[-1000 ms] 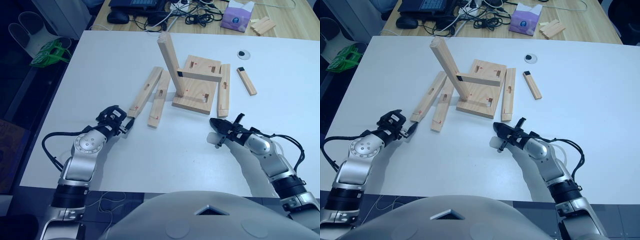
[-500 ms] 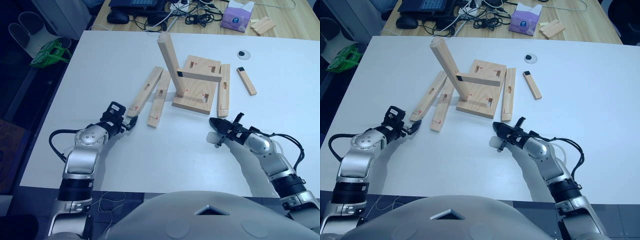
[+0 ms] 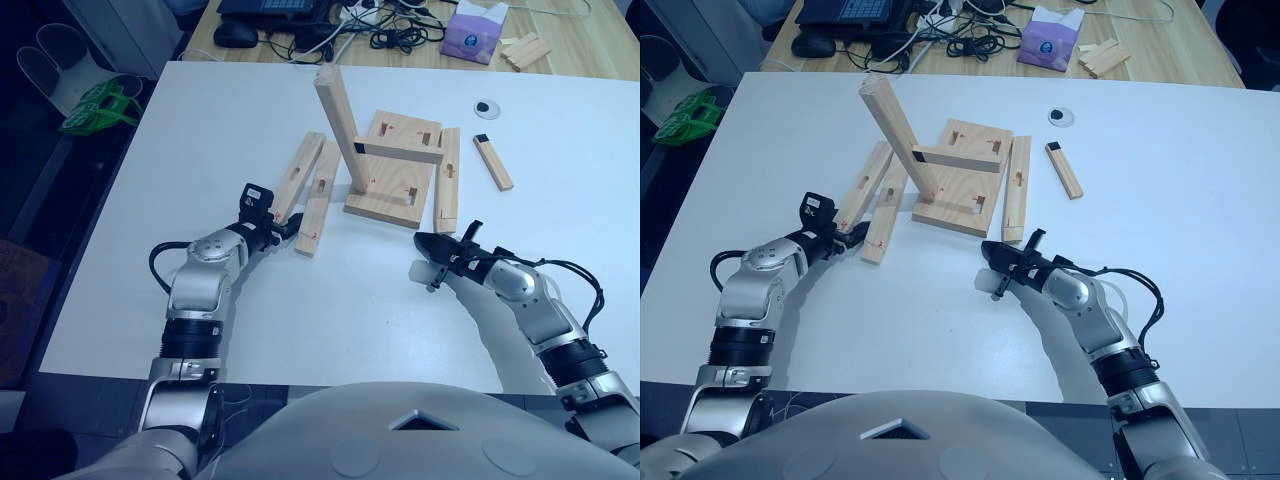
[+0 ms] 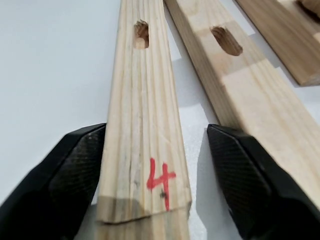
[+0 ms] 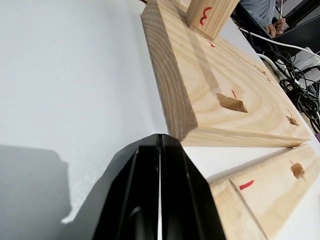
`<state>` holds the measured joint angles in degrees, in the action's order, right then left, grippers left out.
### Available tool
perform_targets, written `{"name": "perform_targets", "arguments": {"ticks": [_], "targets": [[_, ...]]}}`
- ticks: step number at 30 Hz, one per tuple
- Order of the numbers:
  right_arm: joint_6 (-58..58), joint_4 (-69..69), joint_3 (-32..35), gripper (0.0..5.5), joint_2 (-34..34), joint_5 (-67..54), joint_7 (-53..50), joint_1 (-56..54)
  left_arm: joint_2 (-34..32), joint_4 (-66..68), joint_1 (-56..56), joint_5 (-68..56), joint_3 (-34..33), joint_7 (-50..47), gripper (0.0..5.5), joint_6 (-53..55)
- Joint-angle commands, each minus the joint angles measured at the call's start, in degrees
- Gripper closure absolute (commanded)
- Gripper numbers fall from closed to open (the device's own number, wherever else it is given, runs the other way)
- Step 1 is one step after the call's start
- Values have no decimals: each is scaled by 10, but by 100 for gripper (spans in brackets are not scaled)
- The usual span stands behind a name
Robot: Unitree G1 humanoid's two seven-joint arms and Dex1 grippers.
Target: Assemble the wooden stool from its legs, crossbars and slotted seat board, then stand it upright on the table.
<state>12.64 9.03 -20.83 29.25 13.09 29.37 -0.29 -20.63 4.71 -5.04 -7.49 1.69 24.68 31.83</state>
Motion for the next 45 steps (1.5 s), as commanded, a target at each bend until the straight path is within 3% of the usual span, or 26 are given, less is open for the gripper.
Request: {"name": "perform_targets", "arguments": {"ticks": [1,7,16,20,23,30,36,45], "targets": [[-10,14,-12,550,-1,14,13,11,9,46,43,9,16,-5,253,26],[-7,13,-5,550,-3,8,7,7,-5,48,57,13,19,6,336,19],[-13,6,58,550,8,-43,6,10,9,19,26,-6,-55,-46,346,-44],[-35,-33,121,550,2,-120,15,8,19,-9,-1,-24,-112,-84,347,-96],[-107,-83,227,550,15,-249,31,-19,19,-57,-49,-51,-154,-90,347,-166],[-300,-151,392,550,52,-540,71,-165,19,-82,-135,-66,-175,-78,347,-319],[-428,-169,399,449,35,-715,49,-347,1,-98,-253,-54,-115,-25,347,-375],[-447,-143,358,300,-101,-762,-29,-506,14,-88,-302,-51,-27,67,347,-432]]}}
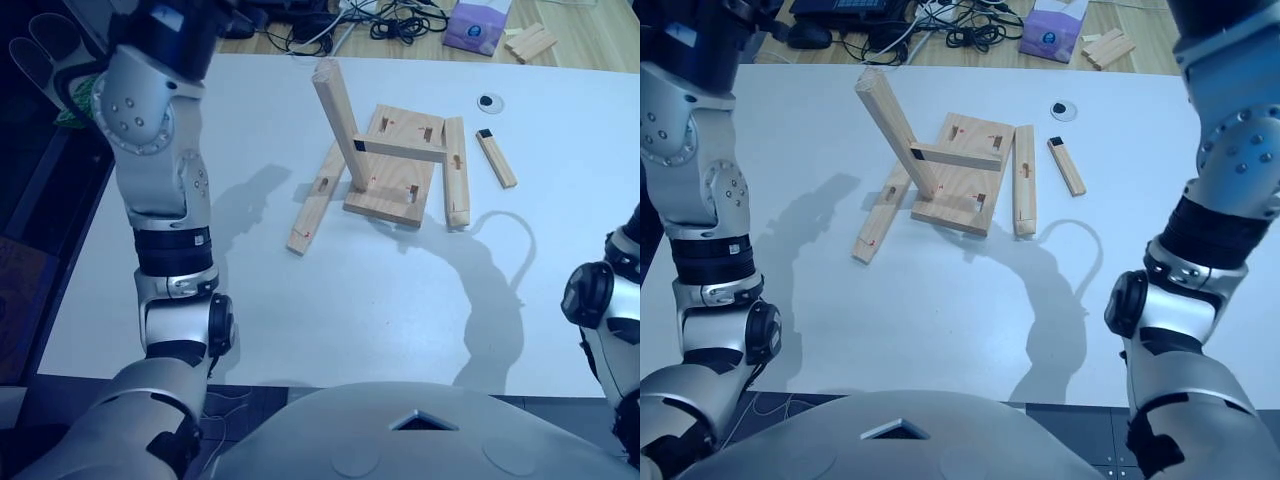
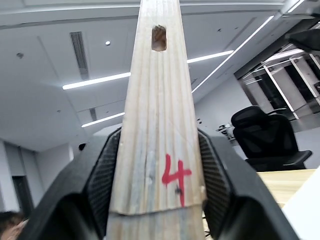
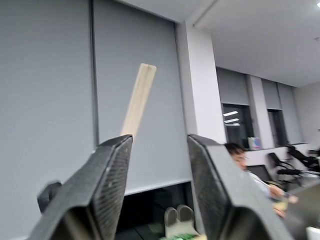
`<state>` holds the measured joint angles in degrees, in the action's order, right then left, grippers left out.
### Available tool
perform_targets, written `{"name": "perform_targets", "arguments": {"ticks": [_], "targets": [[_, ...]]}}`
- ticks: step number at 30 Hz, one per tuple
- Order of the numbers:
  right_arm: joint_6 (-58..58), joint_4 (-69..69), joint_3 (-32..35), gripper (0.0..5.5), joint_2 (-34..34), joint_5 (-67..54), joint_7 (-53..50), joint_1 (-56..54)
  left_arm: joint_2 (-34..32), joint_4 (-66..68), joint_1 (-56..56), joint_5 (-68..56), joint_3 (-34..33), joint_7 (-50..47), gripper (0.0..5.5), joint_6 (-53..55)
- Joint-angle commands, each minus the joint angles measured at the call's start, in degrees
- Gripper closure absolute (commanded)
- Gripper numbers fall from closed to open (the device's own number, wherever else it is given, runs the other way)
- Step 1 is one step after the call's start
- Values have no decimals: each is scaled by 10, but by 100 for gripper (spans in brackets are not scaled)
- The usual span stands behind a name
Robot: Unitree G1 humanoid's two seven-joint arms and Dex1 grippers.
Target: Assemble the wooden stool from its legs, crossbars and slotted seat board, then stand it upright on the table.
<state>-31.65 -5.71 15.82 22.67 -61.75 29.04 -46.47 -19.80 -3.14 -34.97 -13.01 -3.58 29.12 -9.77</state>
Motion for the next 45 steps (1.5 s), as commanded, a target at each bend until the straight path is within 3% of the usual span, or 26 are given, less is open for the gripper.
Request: {"name": "perform_targets", "arguments": {"ticks": [1,6,11,23,37,38,45], "targets": [[-5,3,-9,286,-43,-14,-33,-50,6,-11,0,5,31,27,347,-20],[-18,12,-8,205,-66,-33,-40,-79,6,-5,11,8,51,47,347,-41],[-27,5,-17,203,-91,-38,-57,-81,5,15,15,22,62,60,347,-81],[-51,-71,-17,436,-120,-79,-90,-23,-17,133,-1,105,59,42,347,-246],[-36,-106,-26,437,-131,-91,-89,-1,3,148,-19,111,55,18,347,-268],[-23,-108,-24,437,-134,-82,-86,-1,3,148,-19,113,54,14,311,-269],[37,-119,4,452,-138,-66,-83,8,-8,138,-12,124,40,-20,209,-260]]}}
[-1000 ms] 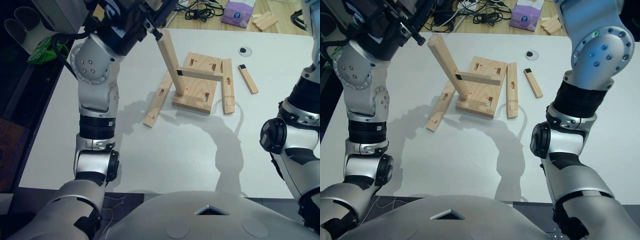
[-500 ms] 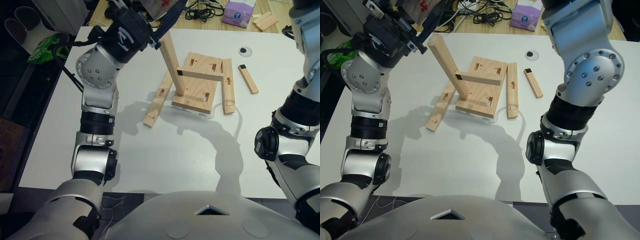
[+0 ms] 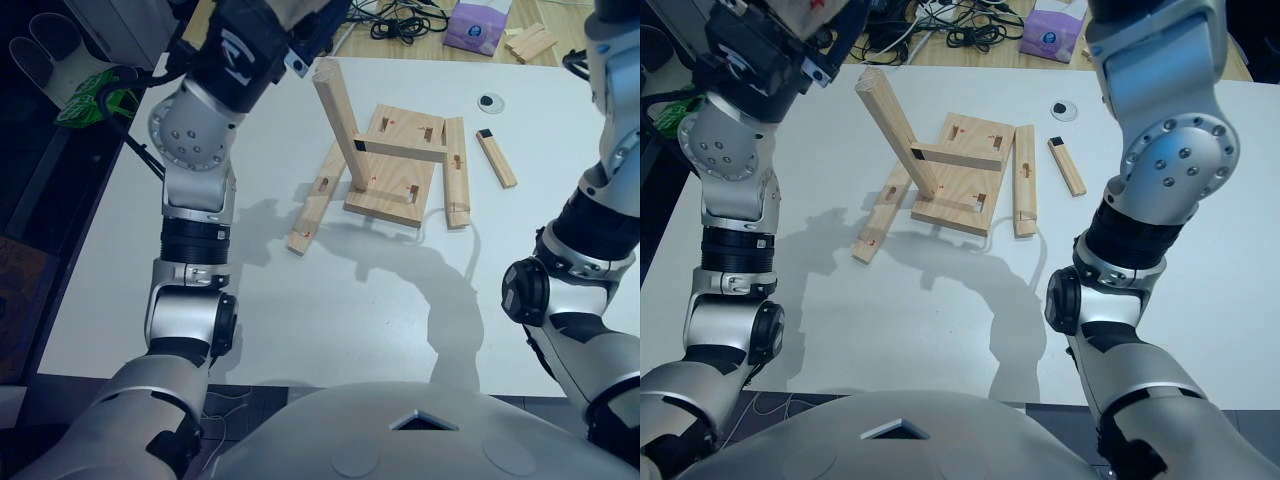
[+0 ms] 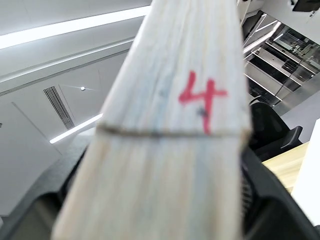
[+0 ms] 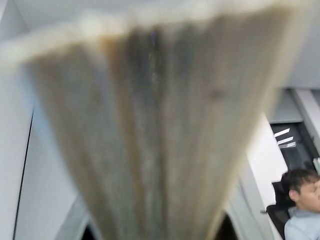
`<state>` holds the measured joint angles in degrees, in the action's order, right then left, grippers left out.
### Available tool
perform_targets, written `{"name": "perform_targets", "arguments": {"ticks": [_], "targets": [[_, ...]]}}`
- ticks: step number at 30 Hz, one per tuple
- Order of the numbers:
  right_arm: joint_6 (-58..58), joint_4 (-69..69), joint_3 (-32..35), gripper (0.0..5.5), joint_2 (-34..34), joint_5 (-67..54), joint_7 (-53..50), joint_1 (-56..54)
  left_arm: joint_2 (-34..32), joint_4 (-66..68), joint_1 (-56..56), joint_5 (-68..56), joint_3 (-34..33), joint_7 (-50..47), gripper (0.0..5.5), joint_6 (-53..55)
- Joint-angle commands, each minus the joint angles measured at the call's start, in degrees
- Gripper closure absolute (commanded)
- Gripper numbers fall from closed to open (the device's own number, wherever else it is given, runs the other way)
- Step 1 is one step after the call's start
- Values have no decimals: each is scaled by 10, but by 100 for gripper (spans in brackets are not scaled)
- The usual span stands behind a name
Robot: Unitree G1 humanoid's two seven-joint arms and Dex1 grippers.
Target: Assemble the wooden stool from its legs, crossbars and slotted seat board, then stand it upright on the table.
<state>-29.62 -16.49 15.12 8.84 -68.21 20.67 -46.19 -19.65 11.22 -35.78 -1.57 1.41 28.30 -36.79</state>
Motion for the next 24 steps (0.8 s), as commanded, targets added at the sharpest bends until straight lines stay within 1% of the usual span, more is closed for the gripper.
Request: {"name": "perform_targets", "arguments": {"ticks": [1,4,7,9,12,17,19,21,24], "targets": [[21,-13,13,452,4,1,0,7,-13,-9,-3,10,-14,-17,201,12],[37,-12,23,452,17,15,-3,8,-36,-10,8,32,-26,-28,159,5],[55,-27,58,452,65,55,-18,29,-72,24,69,70,-24,-27,113,22],[59,-39,75,452,102,93,-24,54,-74,37,107,82,-6,-19,87,63],[70,-35,67,452,147,176,-19,109,-62,64,148,109,40,-2,53,125],[90,-3,28,452,162,273,8,199,-17,150,131,127,87,-7,53,172],[98,21,25,452,162,294,17,211,-7,146,133,116,93,3,53,181],[101,49,32,452,160,304,23,225,-2,129,142,107,102,19,53,185],[95,111,71,452,156,283,25,238,-3,81,171,94,120,53,53,194]]}}
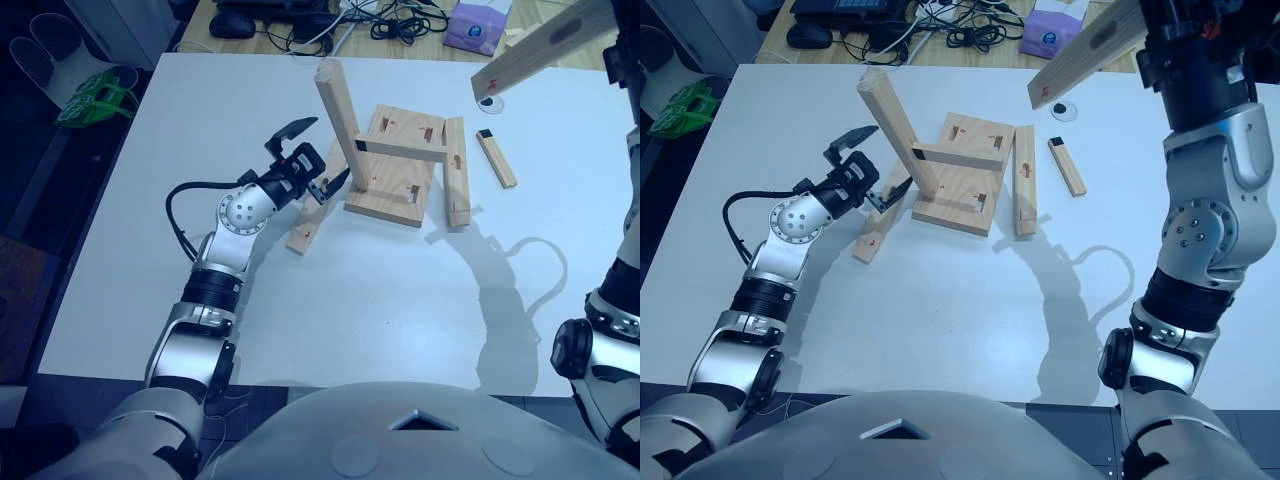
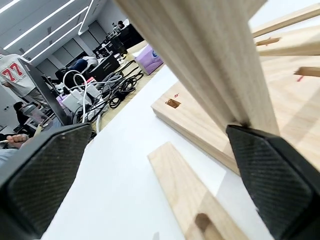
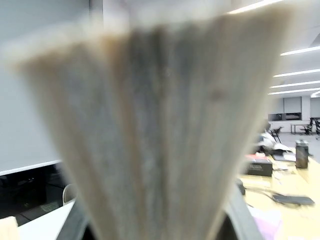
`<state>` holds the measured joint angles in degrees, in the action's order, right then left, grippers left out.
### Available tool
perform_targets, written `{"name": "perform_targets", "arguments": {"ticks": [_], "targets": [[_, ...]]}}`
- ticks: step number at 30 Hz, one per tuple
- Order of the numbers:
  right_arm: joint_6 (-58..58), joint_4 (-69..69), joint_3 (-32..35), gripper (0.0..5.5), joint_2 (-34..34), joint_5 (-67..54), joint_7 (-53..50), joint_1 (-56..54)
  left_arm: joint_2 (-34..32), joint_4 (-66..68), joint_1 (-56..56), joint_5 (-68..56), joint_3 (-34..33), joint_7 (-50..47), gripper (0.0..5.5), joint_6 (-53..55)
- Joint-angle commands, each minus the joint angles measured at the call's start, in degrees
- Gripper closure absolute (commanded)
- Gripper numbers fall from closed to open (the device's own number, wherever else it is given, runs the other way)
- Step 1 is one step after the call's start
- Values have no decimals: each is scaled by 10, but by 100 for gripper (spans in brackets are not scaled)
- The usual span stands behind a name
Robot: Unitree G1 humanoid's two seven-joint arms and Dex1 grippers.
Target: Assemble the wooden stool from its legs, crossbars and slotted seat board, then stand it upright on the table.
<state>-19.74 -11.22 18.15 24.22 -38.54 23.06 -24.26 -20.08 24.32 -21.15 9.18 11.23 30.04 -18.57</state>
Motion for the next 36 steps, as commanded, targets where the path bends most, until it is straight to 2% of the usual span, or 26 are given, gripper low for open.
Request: {"name": "perform_targets", "arguments": {"ticks": [1,8,12,15,21,24,29,36], "targets": [[-8,69,51,452,1,-22,0,18,-1,-61,31,-17,24,42,53,17],[-86,71,133,452,-21,-135,-57,44,-1,-145,79,-23,39,57,53,65],[-144,-20,131,452,-65,-206,-130,112,21,-196,101,-24,41,35,53,111],[-152,-37,123,452,-90,-224,-161,132,34,-231,114,-38,42,33,53,143],[-133,-19,99,452,-126,-199,-179,146,39,-294,128,-89,48,62,53,208],[-128,-15,79,452,-123,-173,-161,173,40,-318,134,-105,50,67,53,237],[-103,22,71,452,-104,-125,-127,177,36,-324,126,-107,41,60,53,254],[-67,51,45,452,-115,-85,-107,156,36,-321,122,-105,38,55,53,255]]}}
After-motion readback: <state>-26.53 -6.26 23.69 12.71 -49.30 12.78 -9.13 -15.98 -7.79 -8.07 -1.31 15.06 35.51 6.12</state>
